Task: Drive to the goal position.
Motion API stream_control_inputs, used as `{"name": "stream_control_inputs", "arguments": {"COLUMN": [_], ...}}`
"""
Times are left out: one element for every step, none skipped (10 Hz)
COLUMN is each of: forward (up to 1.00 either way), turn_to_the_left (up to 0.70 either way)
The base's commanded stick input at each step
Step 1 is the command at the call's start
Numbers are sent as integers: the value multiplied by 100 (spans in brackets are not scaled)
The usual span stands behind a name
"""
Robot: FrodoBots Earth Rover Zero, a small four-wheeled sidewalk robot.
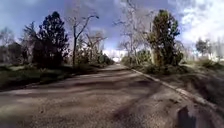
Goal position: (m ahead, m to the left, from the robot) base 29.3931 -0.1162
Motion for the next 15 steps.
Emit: {"name": "stream_control_inputs", "arguments": {"forward": [100, 100, 100, 100, 100, 100, 100, 100, 100, 100, 100, 100, 100, 100, 100], "turn_to_the_left": [0, 0, 0, 0, 0, 0, 0, 0, 0, 0, 0, 0, 0, 0, 0]}}
